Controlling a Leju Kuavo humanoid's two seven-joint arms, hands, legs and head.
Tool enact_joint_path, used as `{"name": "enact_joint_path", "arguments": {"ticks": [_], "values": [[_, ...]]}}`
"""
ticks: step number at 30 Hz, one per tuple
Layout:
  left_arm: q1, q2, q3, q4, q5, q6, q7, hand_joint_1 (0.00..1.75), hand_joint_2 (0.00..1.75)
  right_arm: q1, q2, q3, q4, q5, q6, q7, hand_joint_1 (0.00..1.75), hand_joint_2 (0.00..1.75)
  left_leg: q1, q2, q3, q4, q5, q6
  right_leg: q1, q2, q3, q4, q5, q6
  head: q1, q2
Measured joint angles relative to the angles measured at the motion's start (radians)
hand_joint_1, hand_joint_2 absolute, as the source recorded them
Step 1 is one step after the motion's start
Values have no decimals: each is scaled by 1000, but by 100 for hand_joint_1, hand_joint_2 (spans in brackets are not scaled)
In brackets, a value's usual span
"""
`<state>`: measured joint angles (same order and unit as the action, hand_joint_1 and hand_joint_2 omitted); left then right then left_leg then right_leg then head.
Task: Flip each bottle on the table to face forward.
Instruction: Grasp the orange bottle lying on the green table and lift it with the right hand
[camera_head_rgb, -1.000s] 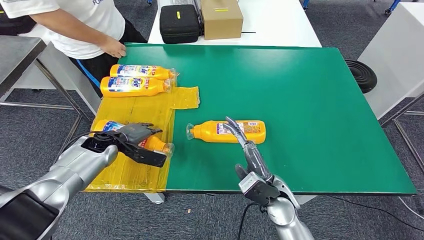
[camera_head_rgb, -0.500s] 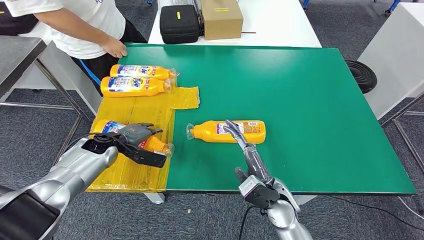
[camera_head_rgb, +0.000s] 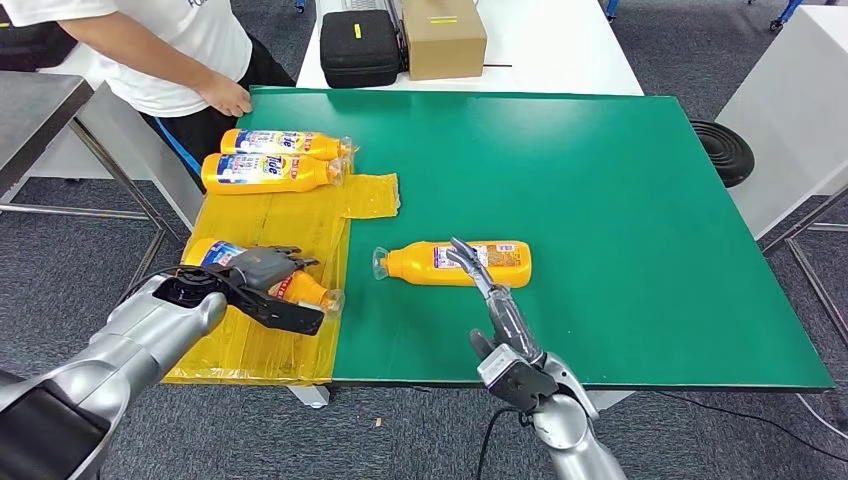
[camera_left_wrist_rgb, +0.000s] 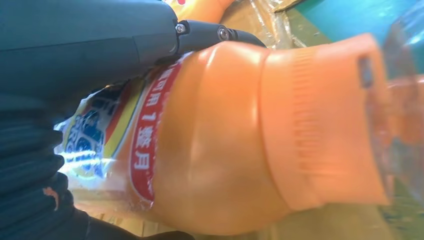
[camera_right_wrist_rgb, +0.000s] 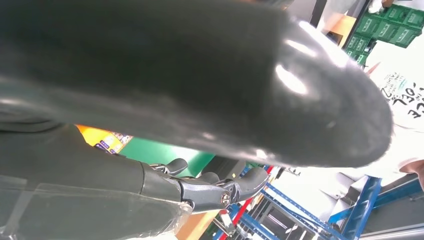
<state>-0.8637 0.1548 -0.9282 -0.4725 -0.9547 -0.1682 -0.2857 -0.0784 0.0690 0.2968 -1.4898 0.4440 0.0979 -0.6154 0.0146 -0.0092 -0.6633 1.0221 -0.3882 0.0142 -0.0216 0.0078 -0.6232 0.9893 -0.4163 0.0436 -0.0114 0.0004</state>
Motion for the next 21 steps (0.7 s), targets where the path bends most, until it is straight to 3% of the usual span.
{"name": "enact_joint_path", "arguments": {"ticks": [13, 21], "values": [[7, 65, 0, -55, 38, -27, -14, 0, 175, -10, 2, 0, 14, -6, 3, -4, 0, 0, 0, 0, 0, 0, 0, 0, 0, 0, 0, 0, 0, 0, 0, 0], [15, 82, 0, -77, 53, -40, -29, 0, 175, -18, 5, 0, 27, -7, 6, -6, 0, 0, 0, 0, 0, 0, 0, 0, 0, 0, 0, 0, 0, 0, 0, 0]]}}
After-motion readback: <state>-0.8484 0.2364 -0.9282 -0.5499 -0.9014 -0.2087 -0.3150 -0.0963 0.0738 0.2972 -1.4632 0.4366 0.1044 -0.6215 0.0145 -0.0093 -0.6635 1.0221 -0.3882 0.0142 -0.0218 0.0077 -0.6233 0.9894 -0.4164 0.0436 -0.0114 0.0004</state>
